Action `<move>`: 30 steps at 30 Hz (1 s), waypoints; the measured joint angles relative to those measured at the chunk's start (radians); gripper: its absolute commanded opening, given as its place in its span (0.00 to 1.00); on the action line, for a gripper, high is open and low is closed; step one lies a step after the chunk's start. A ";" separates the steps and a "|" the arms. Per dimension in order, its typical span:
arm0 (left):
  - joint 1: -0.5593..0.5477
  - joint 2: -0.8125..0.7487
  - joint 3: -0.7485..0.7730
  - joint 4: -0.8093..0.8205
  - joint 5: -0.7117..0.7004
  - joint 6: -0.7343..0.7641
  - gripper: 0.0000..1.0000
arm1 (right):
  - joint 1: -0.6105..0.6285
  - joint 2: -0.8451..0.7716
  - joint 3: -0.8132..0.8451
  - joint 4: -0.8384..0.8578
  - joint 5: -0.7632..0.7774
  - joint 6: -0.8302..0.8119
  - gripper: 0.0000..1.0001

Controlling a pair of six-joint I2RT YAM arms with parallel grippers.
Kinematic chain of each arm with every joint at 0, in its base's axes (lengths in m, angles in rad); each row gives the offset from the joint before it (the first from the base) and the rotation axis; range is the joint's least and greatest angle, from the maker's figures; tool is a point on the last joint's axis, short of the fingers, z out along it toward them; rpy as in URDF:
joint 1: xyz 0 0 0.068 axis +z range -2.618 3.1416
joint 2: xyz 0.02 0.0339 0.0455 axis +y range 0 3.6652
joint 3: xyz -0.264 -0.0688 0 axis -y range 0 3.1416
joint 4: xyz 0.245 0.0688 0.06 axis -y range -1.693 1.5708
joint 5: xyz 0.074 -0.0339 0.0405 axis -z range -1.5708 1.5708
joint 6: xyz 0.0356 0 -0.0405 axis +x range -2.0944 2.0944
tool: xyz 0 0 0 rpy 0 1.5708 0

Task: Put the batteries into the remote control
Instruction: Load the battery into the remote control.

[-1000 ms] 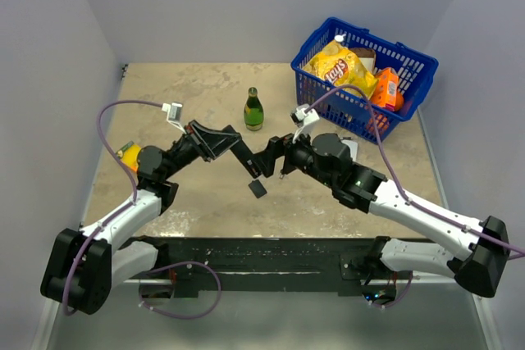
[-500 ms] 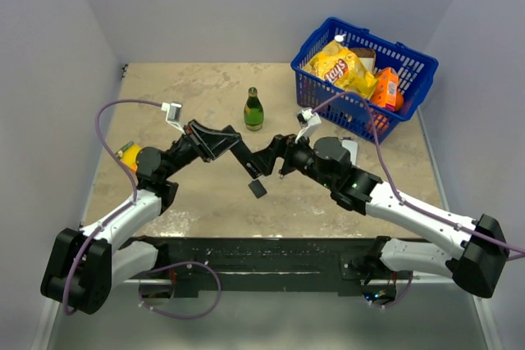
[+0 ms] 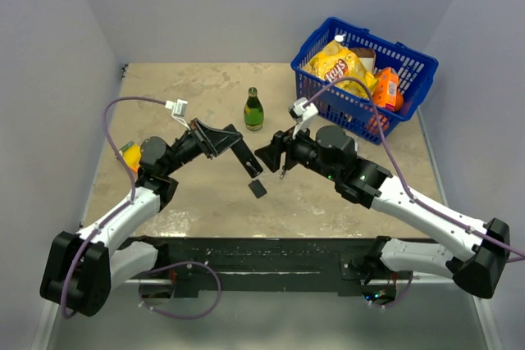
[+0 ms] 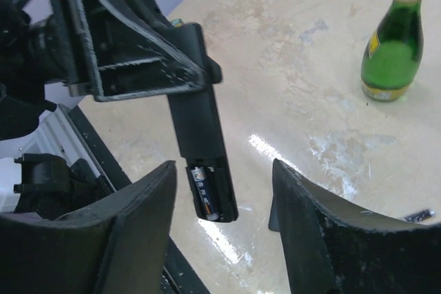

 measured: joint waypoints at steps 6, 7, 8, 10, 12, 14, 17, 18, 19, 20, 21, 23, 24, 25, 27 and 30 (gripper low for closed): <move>0.000 -0.022 0.058 -0.193 -0.037 0.105 0.00 | 0.001 0.058 0.097 -0.085 -0.100 -0.119 0.41; 0.000 -0.023 0.066 -0.213 -0.040 0.117 0.00 | 0.003 0.072 0.100 -0.092 -0.109 -0.130 0.40; 0.000 -0.024 0.074 -0.232 -0.044 0.129 0.00 | 0.003 0.089 0.101 -0.104 -0.122 -0.141 0.37; 0.000 -0.026 0.082 -0.259 -0.049 0.146 0.00 | 0.005 0.119 0.101 -0.132 -0.135 -0.160 0.36; 0.000 -0.027 0.083 -0.277 -0.053 0.153 0.00 | 0.006 0.148 0.103 -0.151 -0.148 -0.175 0.36; 0.000 -0.027 0.083 -0.293 -0.058 0.159 0.00 | 0.009 0.172 0.103 -0.169 -0.153 -0.189 0.36; 0.000 -0.027 0.084 -0.312 -0.061 0.167 0.00 | 0.009 0.192 0.106 -0.185 -0.159 -0.206 0.35; 0.000 -0.027 0.084 -0.314 -0.061 0.167 0.00 | 0.009 0.198 0.111 -0.187 -0.166 -0.211 0.35; 0.000 -0.027 0.084 -0.316 -0.061 0.169 0.00 | 0.010 0.203 0.115 -0.187 -0.171 -0.215 0.35; 0.000 -0.027 0.084 -0.317 -0.061 0.171 0.00 | 0.010 0.208 0.120 -0.185 -0.175 -0.218 0.35; 0.000 -0.027 0.084 -0.320 -0.061 0.171 0.00 | 0.010 0.212 0.123 -0.182 -0.180 -0.220 0.34; 0.000 -0.026 0.084 -0.320 -0.061 0.171 0.00 | 0.010 0.221 0.127 -0.177 -0.192 -0.225 0.33; 0.000 -0.026 0.084 -0.321 -0.061 0.171 0.00 | 0.010 0.224 0.129 -0.176 -0.198 -0.226 0.31; 0.000 -0.025 0.085 -0.321 -0.061 0.171 0.00 | 0.010 0.225 0.130 -0.174 -0.202 -0.227 0.30; 0.000 -0.025 0.085 -0.322 -0.061 0.171 0.00 | 0.010 0.226 0.130 -0.171 -0.208 -0.229 0.28; 0.000 -0.025 0.085 -0.322 -0.061 0.171 0.00 | 0.011 0.234 0.137 -0.163 -0.224 -0.232 0.27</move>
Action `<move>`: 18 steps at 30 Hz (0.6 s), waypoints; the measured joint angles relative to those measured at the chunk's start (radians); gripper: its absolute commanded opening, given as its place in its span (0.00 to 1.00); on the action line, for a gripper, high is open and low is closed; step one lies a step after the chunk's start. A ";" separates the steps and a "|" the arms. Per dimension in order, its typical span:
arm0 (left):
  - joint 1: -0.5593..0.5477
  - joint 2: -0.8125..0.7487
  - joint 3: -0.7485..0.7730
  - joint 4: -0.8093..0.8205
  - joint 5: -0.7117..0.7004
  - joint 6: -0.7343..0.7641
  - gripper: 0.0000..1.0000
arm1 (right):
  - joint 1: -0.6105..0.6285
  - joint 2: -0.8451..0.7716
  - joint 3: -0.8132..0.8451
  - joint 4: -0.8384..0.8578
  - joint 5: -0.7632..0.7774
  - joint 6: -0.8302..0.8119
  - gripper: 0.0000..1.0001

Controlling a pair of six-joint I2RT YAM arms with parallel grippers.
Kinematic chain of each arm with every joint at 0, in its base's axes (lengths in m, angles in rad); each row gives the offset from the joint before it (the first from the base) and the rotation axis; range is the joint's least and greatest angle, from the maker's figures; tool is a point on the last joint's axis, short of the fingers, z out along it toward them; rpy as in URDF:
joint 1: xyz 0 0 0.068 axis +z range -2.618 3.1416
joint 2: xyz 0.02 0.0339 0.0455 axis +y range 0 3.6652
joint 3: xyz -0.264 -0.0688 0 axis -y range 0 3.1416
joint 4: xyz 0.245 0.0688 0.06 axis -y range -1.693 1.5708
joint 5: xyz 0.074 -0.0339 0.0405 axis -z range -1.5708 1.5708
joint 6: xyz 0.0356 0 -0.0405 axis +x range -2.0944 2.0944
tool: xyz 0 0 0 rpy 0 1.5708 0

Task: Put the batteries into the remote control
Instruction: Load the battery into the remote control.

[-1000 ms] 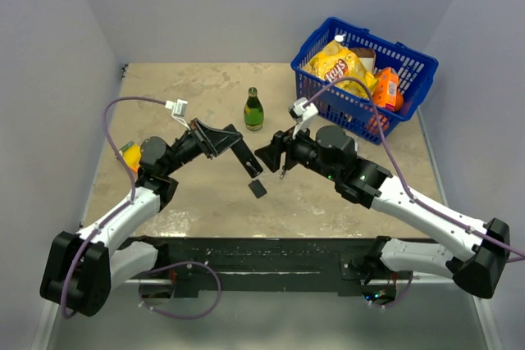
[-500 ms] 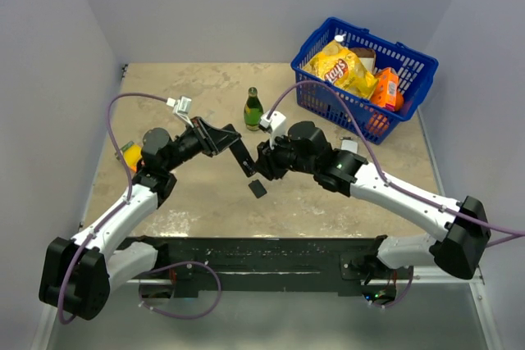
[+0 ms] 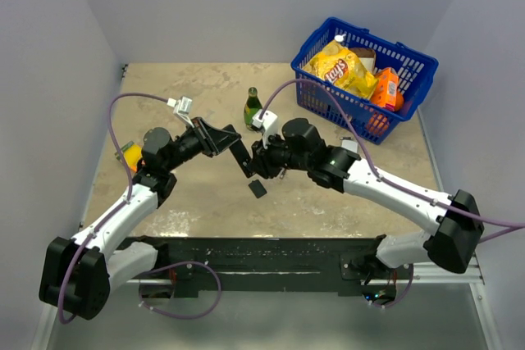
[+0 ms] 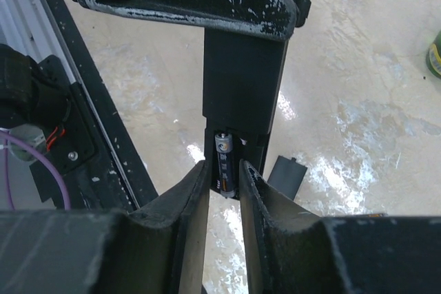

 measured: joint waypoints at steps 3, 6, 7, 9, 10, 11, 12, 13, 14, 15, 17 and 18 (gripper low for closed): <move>0.000 0.000 0.000 0.000 0.000 0.000 0.00 | 0.001 0.016 0.006 0.008 -0.006 -0.002 0.27; 0.000 0.000 0.000 0.001 0.000 0.000 0.00 | 0.001 0.034 0.008 0.014 -0.010 -0.003 0.26; 0.000 0.000 0.000 0.001 0.000 0.000 0.00 | 0.001 0.039 0.008 0.015 -0.012 -0.003 0.26; 0.000 0.000 0.000 0.002 0.000 0.000 0.00 | 0.005 0.046 0.008 0.015 -0.011 -0.003 0.26; 0.000 0.000 0.000 0.002 0.000 0.000 0.00 | 0.006 0.049 0.008 0.016 -0.011 -0.003 0.26; 0.000 0.000 0.000 0.002 0.000 0.000 0.00 | 0.006 0.051 0.008 0.016 -0.010 -0.003 0.26; 0.000 0.000 0.000 0.002 0.000 0.000 0.00 | 0.006 0.052 0.008 0.016 -0.010 -0.003 0.25; 0.000 0.000 0.000 0.002 0.000 0.000 0.00 | 0.006 0.052 0.009 0.016 -0.010 -0.004 0.25; 0.000 0.000 0.000 0.003 0.000 0.000 0.00 | 0.006 0.053 0.010 0.018 -0.009 -0.004 0.24; 0.000 0.000 0.000 0.004 0.000 0.000 0.00 | 0.006 0.053 0.010 0.018 -0.009 -0.005 0.20; 0.000 0.000 0.000 0.003 0.001 0.000 0.00 | 0.006 0.054 0.010 0.018 -0.008 -0.010 0.15; 0.000 0.000 0.000 0.003 0.001 0.000 0.00 | 0.006 0.054 0.010 0.018 -0.009 -0.011 0.09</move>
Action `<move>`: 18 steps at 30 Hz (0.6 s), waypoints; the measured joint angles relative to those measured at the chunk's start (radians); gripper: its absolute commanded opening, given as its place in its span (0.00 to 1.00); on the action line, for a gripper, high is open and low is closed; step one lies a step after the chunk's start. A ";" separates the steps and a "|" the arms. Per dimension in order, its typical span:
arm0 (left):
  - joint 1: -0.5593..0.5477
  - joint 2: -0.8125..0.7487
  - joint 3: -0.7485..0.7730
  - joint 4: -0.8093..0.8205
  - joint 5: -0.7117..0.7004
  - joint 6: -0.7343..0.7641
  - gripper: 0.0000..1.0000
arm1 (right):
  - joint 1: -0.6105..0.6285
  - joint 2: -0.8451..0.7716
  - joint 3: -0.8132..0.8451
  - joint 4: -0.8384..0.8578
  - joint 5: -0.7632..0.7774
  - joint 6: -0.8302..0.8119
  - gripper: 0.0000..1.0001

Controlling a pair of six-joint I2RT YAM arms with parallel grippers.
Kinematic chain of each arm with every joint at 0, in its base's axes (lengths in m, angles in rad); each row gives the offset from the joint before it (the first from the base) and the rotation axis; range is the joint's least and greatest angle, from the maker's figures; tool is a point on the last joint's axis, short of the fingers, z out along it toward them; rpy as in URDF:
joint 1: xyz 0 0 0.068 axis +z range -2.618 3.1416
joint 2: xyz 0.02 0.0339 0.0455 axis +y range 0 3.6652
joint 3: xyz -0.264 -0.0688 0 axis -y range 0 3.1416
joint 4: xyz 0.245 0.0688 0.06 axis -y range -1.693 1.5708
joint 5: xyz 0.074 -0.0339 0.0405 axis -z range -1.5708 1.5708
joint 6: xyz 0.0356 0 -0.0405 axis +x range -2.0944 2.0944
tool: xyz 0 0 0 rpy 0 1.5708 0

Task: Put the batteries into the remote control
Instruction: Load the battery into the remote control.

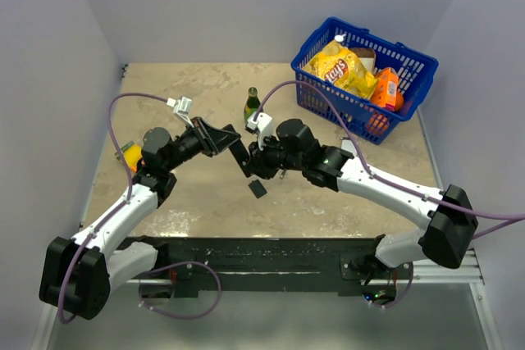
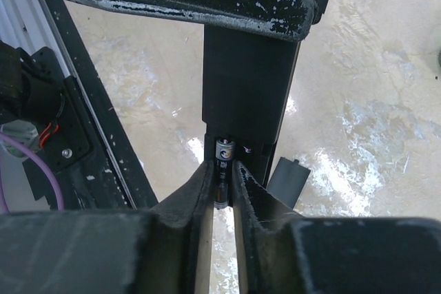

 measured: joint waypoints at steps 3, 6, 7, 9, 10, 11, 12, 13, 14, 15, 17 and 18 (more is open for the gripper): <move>0.000 0.000 0.000 0.000 0.000 0.001 0.00 | 0.000 0.000 0.000 0.000 0.000 -0.004 0.00; 0.000 0.000 0.000 0.000 -0.003 0.001 0.00 | 0.000 -0.001 0.000 0.003 0.000 -0.004 0.00; 0.000 0.000 0.000 0.000 -0.004 -0.001 0.00 | 0.000 -0.005 -0.001 0.005 0.001 -0.004 0.00; 0.000 -0.002 0.000 0.006 -0.007 -0.010 0.00 | 0.000 -0.020 -0.006 0.013 0.006 -0.003 0.00; 0.000 -0.005 0.000 0.010 -0.011 -0.020 0.00 | 0.000 -0.033 -0.015 0.025 0.007 -0.003 0.00; 0.000 -0.010 0.000 0.014 -0.016 -0.030 0.00 | 0.000 -0.050 -0.028 0.040 0.008 -0.002 0.00; 0.000 -0.016 -0.001 0.019 -0.021 -0.039 0.00 | 0.000 -0.072 -0.045 0.061 0.009 0.000 0.00; 0.000 -0.023 -0.005 0.029 -0.027 -0.053 0.00 | 0.000 -0.097 -0.066 0.092 0.010 0.002 0.00; 0.000 -0.028 -0.010 0.037 -0.032 -0.062 0.00 | 0.000 -0.122 -0.088 0.117 0.011 0.005 0.00; 0.000 -0.035 -0.016 0.047 -0.036 -0.074 0.00 | 0.000 -0.150 -0.110 0.148 0.011 0.010 0.00; 0.000 -0.046 -0.032 0.073 -0.045 -0.107 0.00 | 0.000 -0.199 -0.156 0.222 0.011 0.019 0.00; 0.000 -0.048 -0.041 0.087 -0.048 -0.118 0.00 | 0.000 -0.215 -0.174 0.251 0.010 0.023 0.00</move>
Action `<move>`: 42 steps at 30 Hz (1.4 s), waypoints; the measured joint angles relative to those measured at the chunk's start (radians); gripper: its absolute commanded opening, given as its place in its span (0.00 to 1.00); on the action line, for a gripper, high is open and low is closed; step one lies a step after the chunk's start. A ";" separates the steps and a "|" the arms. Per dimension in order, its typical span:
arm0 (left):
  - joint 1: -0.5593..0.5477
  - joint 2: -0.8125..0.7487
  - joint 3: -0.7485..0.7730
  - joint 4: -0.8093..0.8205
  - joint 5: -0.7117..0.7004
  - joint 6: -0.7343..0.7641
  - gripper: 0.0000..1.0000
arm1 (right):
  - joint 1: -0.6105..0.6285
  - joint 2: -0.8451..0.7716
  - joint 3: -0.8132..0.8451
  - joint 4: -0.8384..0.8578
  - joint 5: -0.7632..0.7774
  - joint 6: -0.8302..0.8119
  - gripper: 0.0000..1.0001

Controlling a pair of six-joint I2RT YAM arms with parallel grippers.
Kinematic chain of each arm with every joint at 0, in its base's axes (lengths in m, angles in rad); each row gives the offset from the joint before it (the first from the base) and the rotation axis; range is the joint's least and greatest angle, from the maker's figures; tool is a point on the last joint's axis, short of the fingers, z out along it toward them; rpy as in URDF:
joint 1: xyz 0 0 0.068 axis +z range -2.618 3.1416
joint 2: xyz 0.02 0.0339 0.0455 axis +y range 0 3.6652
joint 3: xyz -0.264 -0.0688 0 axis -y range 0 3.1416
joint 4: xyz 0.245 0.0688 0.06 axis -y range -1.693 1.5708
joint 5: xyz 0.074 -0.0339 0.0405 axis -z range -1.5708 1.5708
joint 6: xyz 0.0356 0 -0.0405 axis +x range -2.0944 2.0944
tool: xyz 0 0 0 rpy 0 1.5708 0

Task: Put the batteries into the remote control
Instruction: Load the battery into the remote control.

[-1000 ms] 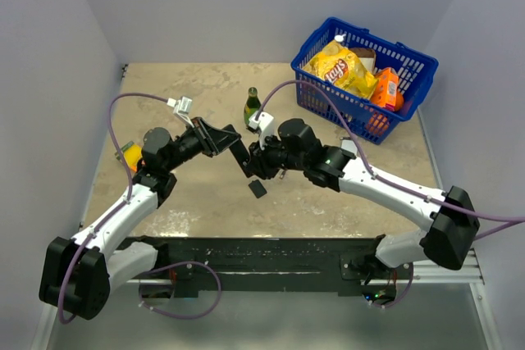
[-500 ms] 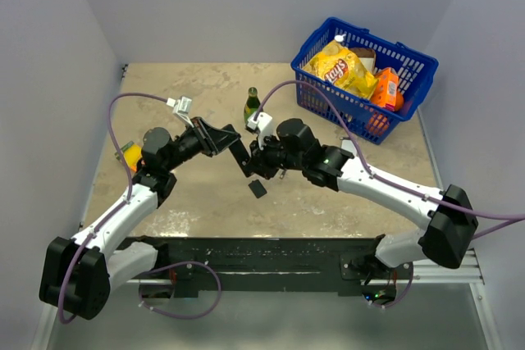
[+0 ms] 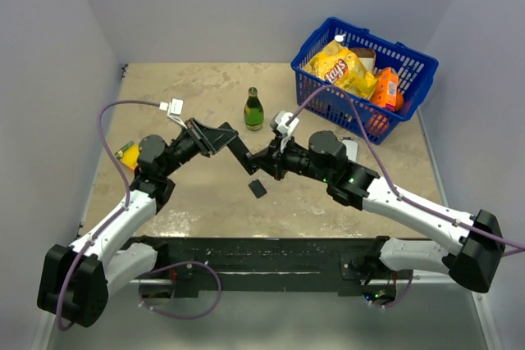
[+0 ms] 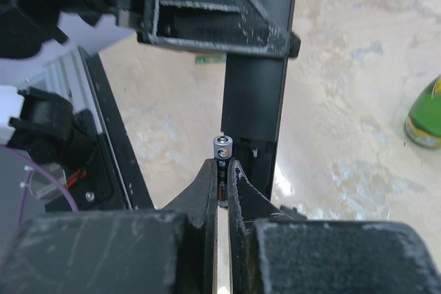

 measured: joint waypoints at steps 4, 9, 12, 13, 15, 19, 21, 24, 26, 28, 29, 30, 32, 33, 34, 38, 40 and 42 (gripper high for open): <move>0.000 -0.003 -0.032 0.051 -0.008 -0.063 0.00 | 0.000 -0.039 -0.071 0.129 -0.003 0.014 0.00; 0.000 -0.003 -0.052 0.105 -0.009 -0.119 0.00 | 0.000 -0.021 -0.097 0.209 -0.011 0.021 0.00; 0.000 -0.003 -0.054 0.129 -0.009 -0.142 0.00 | 0.000 -0.010 -0.110 0.244 -0.018 0.024 0.00; 0.000 -0.004 -0.054 0.139 -0.009 -0.148 0.00 | 0.000 -0.005 -0.113 0.249 -0.022 0.024 0.00; 0.000 -0.004 -0.056 0.153 -0.009 -0.156 0.00 | 0.000 0.002 -0.115 0.261 -0.024 0.024 0.00; 0.000 -0.004 -0.065 0.173 -0.009 -0.173 0.00 | -0.001 0.002 -0.127 0.270 -0.024 0.023 0.00; 0.000 -0.003 -0.069 0.177 -0.011 -0.179 0.00 | -0.001 0.002 -0.128 0.269 -0.024 0.023 0.00; 0.000 -0.003 -0.069 0.180 -0.014 -0.179 0.00 | -0.001 0.002 -0.128 0.268 -0.024 0.022 0.00; 0.000 -0.003 -0.070 0.182 -0.019 -0.179 0.00 | -0.001 0.002 -0.128 0.261 -0.024 0.022 0.00; 0.000 -0.003 -0.073 0.184 -0.028 -0.179 0.00 | -0.001 0.002 -0.128 0.250 -0.024 0.021 0.00; 0.000 -0.003 -0.078 0.186 -0.033 -0.179 0.00 | -0.001 0.000 -0.128 0.240 -0.024 0.020 0.00; 0.000 -0.003 -0.084 0.188 -0.039 -0.180 0.00 | -0.001 -0.001 -0.128 0.230 -0.024 0.019 0.00; 0.000 -0.003 -0.089 0.192 -0.047 -0.180 0.00 | -0.001 -0.001 -0.128 0.210 -0.024 0.017 0.00; 0.000 -0.004 -0.090 0.193 -0.050 -0.179 0.00 | -0.001 -0.001 -0.128 0.200 -0.022 0.015 0.00; 0.000 -0.004 -0.092 0.193 -0.053 -0.179 0.00 | 0.000 -0.001 -0.128 0.197 -0.022 0.014 0.00; -0.003 -0.009 -0.103 0.198 -0.062 -0.180 0.00 | 0.009 0.001 -0.113 0.161 -0.019 0.002 0.00; -0.006 -0.014 -0.103 0.201 -0.063 -0.179 0.00 | 0.018 0.010 -0.095 0.137 -0.015 -0.006 0.00; -0.006 -0.018 -0.103 0.209 -0.068 -0.177 0.00 | 0.029 0.027 -0.071 0.117 -0.004 -0.014 0.00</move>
